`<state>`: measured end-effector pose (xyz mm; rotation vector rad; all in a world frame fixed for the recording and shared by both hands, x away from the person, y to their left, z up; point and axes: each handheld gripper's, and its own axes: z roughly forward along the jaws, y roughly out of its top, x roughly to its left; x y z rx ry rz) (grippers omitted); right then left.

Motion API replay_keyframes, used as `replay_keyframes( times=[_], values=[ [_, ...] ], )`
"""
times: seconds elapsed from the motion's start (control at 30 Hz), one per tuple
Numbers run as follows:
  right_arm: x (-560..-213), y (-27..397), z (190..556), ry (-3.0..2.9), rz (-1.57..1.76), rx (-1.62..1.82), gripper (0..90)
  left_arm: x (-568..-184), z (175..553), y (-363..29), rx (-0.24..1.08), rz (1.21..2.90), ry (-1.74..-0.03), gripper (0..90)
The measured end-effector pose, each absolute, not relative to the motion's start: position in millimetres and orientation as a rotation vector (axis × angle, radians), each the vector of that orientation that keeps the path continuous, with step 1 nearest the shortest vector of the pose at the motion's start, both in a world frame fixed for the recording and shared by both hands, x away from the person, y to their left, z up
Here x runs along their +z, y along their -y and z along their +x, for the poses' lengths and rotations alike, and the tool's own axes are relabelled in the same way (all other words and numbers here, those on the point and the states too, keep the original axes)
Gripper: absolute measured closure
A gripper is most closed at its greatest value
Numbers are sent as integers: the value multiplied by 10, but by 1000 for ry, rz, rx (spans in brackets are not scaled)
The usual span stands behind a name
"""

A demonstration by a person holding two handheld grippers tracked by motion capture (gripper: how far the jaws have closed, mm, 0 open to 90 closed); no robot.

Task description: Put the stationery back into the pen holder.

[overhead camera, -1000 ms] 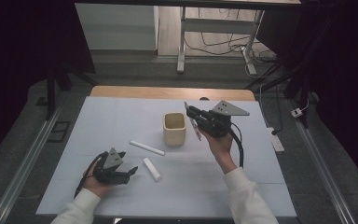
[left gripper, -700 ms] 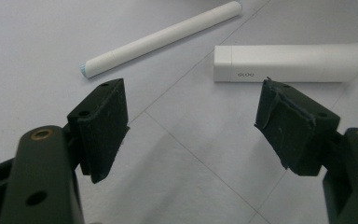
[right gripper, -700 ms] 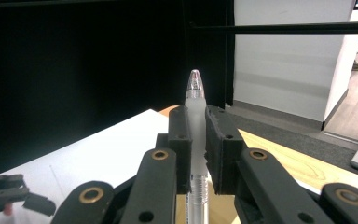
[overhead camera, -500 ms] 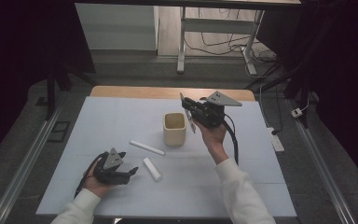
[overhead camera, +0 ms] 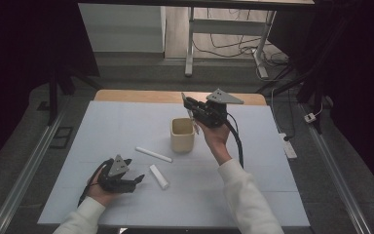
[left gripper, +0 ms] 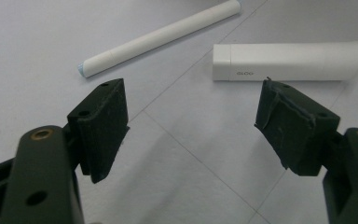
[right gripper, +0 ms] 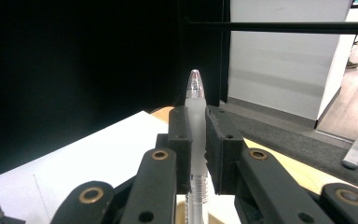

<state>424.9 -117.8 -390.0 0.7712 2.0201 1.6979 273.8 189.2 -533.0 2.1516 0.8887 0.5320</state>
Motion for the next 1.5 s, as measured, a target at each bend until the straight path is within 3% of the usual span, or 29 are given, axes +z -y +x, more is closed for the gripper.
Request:
replay_keyframes(
  times=[1.5],
  values=[
    [-3973,863,4470,-2015,726,1722,797,-5334,2737,-1890,528,2155,-885,252]
  ],
)
